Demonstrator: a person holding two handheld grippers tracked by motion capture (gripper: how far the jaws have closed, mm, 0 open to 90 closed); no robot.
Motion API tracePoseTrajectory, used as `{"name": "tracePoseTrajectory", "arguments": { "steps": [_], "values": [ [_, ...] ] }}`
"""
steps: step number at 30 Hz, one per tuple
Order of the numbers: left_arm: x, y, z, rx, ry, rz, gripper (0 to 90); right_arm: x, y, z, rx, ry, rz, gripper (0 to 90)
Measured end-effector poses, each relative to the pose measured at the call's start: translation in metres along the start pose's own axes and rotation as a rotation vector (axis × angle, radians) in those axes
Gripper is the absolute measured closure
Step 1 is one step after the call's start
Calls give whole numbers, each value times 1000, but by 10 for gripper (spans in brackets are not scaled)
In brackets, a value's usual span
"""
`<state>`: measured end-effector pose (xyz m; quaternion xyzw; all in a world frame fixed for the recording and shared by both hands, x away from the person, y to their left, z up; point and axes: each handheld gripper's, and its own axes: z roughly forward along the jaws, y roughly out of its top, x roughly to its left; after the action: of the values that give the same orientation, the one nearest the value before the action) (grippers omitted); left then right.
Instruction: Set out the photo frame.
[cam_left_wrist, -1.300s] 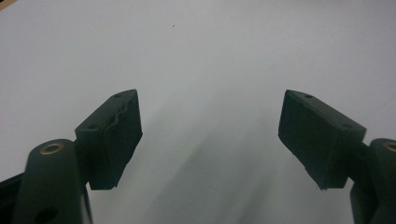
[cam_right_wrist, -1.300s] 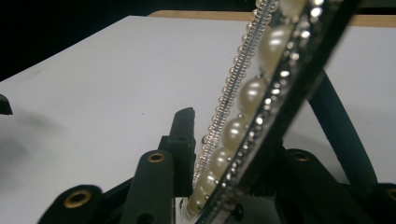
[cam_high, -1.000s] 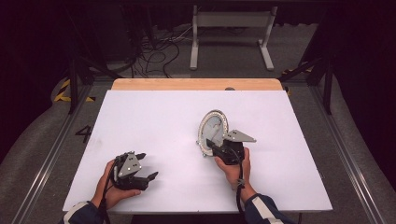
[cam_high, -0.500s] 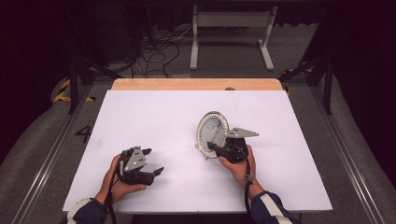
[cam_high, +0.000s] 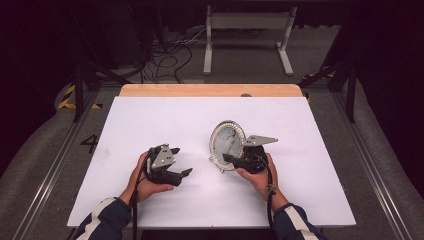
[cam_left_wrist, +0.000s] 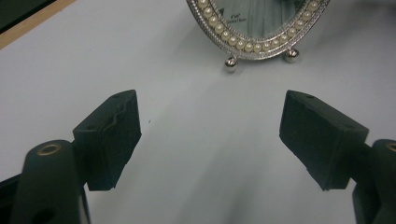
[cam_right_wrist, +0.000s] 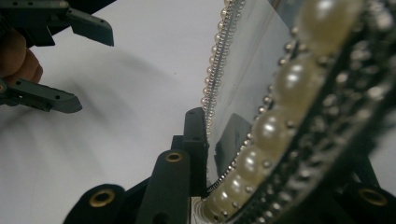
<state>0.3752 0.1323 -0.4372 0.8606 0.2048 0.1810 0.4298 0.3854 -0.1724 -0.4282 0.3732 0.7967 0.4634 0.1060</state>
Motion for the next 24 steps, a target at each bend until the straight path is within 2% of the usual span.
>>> {"name": "tracePoseTrajectory", "arguments": {
  "steps": [3,4,6,8,10,15,18,21,23,24],
  "values": [
    [3,8,8,-19,-18,-4,217,2,0,-2,-8,-7,-6,728],
    [6,13,12,-22,-28,-10,220,5,0,-6,-17,-35,-21,719],
    [7,15,14,-30,-35,-16,220,6,0,-7,-25,-42,-23,720],
    [11,21,22,-40,-53,-25,219,9,-2,-13,-40,-70,-31,705],
    [12,22,23,-36,-60,-26,219,11,-4,-18,-49,-88,-38,705],
    [20,30,41,-33,-81,-42,221,16,-8,-30,-68,-128,-63,701],
    [23,34,52,-10,-85,-50,224,17,-11,-37,-72,-126,-66,700],
    [26,37,61,-24,-107,-79,224,18,-12,-45,-85,-127,-64,724],
    [26,38,66,-31,-115,-80,228,18,-13,-51,-97,-129,-65,742],
    [27,39,70,-20,-134,-84,229,19,-13,-53,-105,-131,-61,757]
  ]
}}
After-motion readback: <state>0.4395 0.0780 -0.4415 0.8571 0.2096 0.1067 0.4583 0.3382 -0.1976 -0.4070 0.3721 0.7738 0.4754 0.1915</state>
